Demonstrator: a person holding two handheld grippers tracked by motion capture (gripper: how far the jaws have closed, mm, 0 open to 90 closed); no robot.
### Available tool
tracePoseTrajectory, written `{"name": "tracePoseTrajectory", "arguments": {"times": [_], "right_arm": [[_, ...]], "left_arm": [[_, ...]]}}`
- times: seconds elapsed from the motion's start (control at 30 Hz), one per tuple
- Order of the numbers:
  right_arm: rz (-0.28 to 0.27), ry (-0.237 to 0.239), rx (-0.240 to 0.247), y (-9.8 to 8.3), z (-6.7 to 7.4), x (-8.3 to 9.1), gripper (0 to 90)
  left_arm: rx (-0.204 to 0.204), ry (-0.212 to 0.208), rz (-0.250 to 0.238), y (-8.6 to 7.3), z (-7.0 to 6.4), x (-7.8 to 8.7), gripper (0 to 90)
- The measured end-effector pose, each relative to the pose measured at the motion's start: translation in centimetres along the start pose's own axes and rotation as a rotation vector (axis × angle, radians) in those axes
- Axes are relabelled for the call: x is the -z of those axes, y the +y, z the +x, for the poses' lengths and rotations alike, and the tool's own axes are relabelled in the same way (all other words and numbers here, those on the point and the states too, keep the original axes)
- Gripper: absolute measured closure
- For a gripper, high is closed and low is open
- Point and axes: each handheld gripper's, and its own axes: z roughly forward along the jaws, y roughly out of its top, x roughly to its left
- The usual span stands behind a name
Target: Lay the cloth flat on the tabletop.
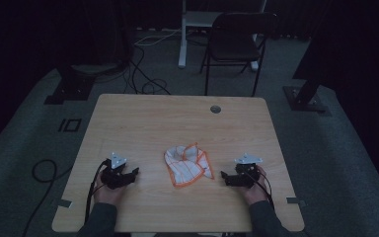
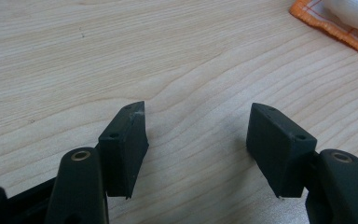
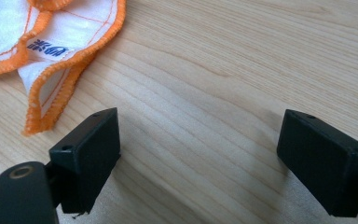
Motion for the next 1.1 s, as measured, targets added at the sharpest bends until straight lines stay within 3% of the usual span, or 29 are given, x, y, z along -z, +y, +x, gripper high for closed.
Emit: {"name": "tracePoseTrajectory", "arguments": {"times": [1.0,1.03,1.07,1.1], "right_arm": [[0.006,0.008,0.006,0.03,-0.01,0.08,13.7],[0.01,0.005,0.004,0.06,0.03,0.1,14.3],[0.012,0.007,0.005,0.14,0.19,0.32,22.4],[0.012,0.007,0.005,0.14,0.19,0.32,22.4]], "left_arm": [[0.004,0.002,0.015,0.1,-0.28,0.22,45.0],[0.007,-0.002,0.02,0.14,-0.31,0.3,45.0],[0.012,-0.01,0.02,0.18,-0.32,0.44,45.6],[0.012,-0.01,0.02,0.18,-0.32,0.44,45.7]]}}
